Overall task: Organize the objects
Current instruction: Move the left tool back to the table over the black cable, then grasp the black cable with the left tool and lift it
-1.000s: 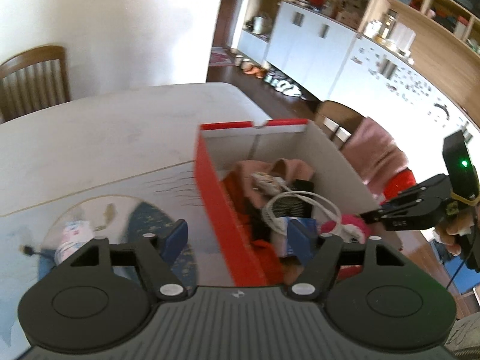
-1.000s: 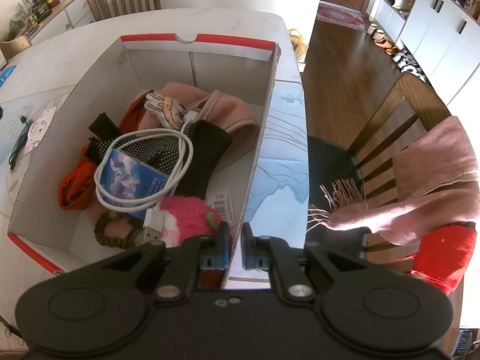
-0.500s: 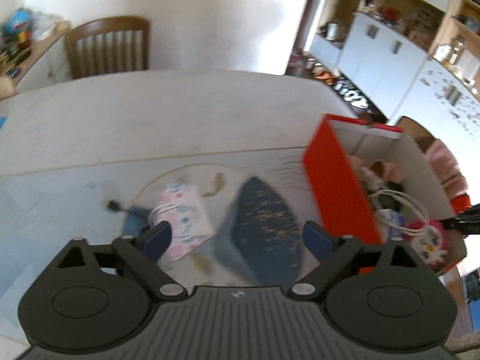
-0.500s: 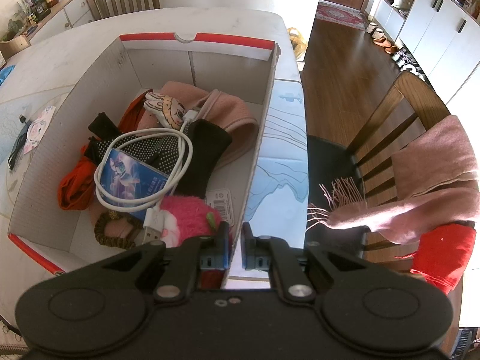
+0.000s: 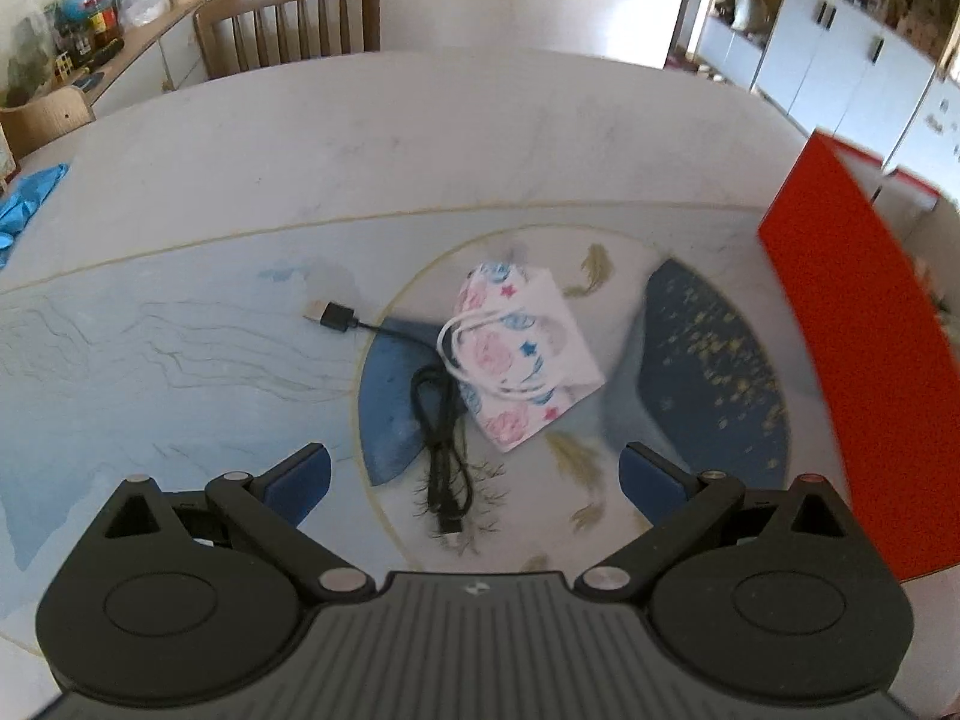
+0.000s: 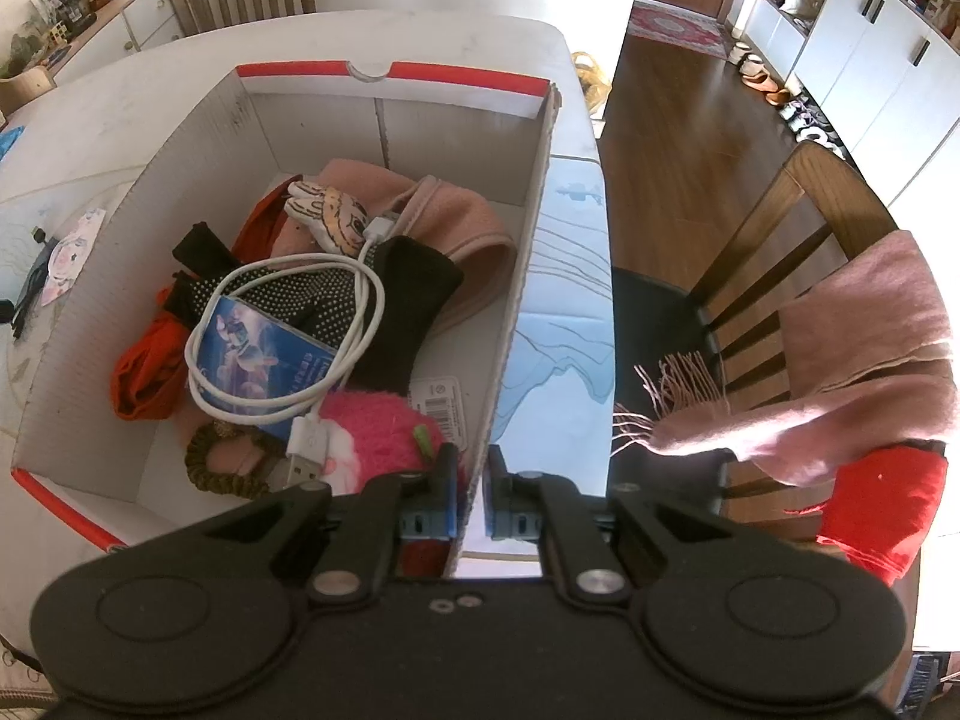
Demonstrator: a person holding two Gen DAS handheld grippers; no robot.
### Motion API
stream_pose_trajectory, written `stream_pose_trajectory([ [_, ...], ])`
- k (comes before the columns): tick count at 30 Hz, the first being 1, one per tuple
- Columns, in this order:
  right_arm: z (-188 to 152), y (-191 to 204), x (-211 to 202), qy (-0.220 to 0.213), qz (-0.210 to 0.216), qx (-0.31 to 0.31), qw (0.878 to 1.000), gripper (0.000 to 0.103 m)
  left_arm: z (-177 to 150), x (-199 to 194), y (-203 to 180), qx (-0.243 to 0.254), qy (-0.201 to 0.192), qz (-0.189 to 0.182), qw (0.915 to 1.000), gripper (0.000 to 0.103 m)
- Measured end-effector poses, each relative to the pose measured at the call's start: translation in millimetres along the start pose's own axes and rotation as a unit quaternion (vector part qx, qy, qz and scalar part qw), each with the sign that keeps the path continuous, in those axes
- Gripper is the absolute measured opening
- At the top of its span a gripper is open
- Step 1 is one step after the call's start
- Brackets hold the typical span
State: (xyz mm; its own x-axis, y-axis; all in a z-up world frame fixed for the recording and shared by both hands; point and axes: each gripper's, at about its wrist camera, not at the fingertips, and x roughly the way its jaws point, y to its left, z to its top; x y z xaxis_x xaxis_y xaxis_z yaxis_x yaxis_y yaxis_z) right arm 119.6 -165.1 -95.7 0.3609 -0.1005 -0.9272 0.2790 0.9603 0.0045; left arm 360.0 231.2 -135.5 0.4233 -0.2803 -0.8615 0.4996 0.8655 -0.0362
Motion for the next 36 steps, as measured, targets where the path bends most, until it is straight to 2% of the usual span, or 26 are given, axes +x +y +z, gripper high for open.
stream_pose_trajectory([
  [12, 0, 2, 0, 0.002, -0.004, 0.002, 1.0, 0.007, -5, 27, 9, -0.019, 0.022, 0.024, 0.9993, 0.102],
  [14, 0, 2, 0, 0.003, -0.004, 0.002, 1.0, 0.007, -5, 29, 10, -0.023, 0.023, 0.023, 0.9992, 0.099],
  [18, 0, 2, 0, 0.002, -0.004, 0.002, 1.0, 0.007, -4, 33, 13, -0.028, 0.032, 0.023, 0.9988, 0.076],
  [23, 0, 3, 0, 0.002, -0.004, 0.001, 1.0, 0.007, -4, 32, 11, -0.023, 0.029, 0.032, 0.9988, 0.058],
  [28, 0, 3, 0, 0.002, -0.004, 0.002, 1.0, 0.007, -2, 31, 9, -0.019, 0.03, 0.032, 0.9989, 0.031],
  [29, 0, 3, 0, 0.002, -0.004, 0.002, 1.0, 0.007, -2, 30, 9, -0.018, 0.032, 0.032, 0.9988, 0.03],
  [31, 0, 3, 0, 0.002, -0.004, 0.001, 1.0, 0.007, -2, 30, 8, -0.019, 0.033, 0.029, 0.9989, 0.015],
  [36, 0, 2, 0, 0.002, -0.006, 0.002, 1.0, 0.006, -3, 29, 7, -0.023, 0.034, 0.032, 0.9986, 0.009],
])
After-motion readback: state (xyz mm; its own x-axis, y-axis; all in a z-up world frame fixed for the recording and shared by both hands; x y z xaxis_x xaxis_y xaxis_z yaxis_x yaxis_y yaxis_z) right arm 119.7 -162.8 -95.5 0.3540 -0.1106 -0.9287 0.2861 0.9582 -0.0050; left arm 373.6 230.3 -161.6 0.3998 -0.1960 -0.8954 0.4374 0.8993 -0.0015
